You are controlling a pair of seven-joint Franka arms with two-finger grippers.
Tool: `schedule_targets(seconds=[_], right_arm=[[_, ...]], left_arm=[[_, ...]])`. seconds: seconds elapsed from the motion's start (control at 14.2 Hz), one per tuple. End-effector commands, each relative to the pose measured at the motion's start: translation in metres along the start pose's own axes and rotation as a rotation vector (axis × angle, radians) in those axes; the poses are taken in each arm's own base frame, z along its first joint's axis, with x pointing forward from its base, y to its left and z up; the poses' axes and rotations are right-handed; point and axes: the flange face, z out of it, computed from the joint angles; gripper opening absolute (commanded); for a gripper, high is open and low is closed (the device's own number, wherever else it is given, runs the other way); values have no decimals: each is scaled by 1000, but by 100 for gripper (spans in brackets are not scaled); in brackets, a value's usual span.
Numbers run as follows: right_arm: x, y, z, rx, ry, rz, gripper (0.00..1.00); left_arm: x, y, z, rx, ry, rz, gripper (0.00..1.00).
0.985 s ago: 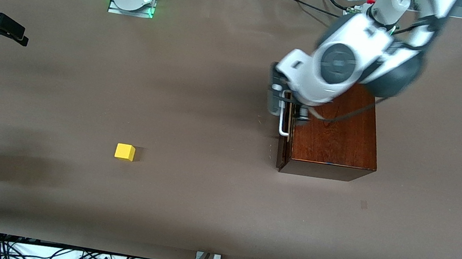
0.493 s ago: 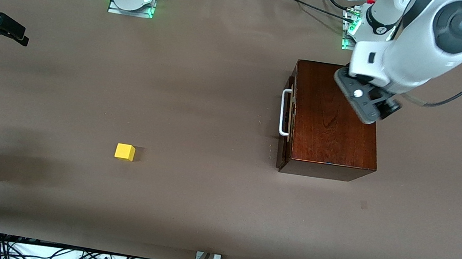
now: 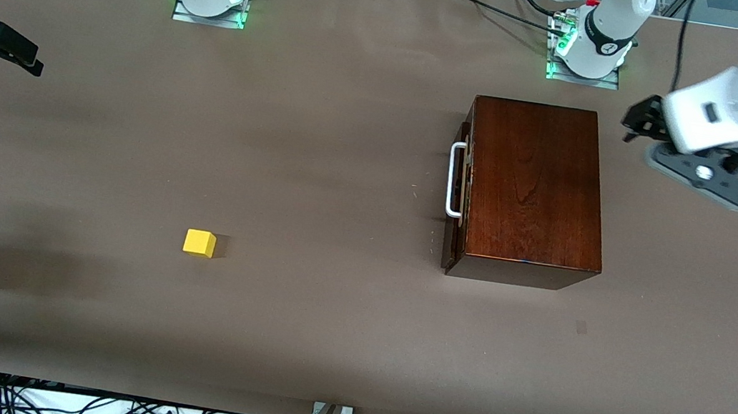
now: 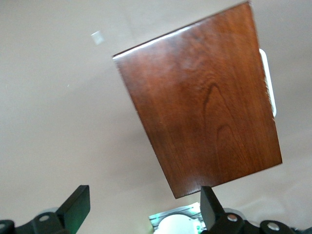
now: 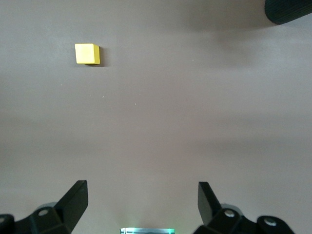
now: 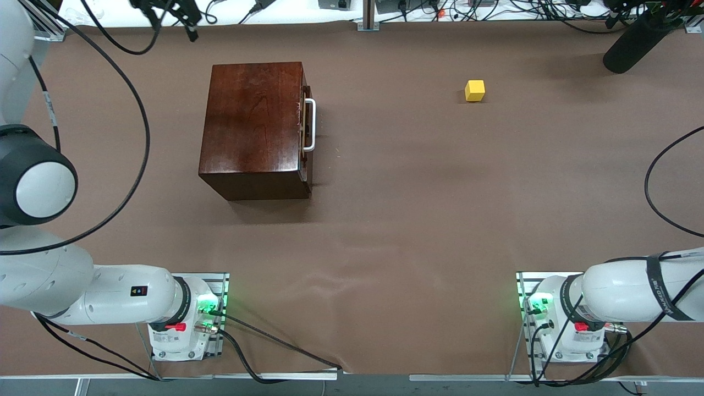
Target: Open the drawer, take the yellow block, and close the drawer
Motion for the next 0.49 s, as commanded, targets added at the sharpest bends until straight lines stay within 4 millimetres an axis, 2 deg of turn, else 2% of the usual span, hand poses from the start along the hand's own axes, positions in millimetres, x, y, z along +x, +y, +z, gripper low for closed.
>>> schedule_targets(seconds=[0.0, 0.14, 0.21, 0.42], right_arm=[[-5, 3, -9, 5, 17, -22, 100], [-4, 4, -7, 4, 15, -31, 100], [-3, 4, -7, -5, 24, -54, 100], [-3, 5, -8, -8, 25, -80, 100]], left_arm=[[-19, -44, -8, -104, 46, -209, 100], [-25, -67, -5, -81, 181, -285, 100], [-27, -65, -1, -63, 224, -284, 100], [-33, -70, 19, 30, 203, -294, 100]])
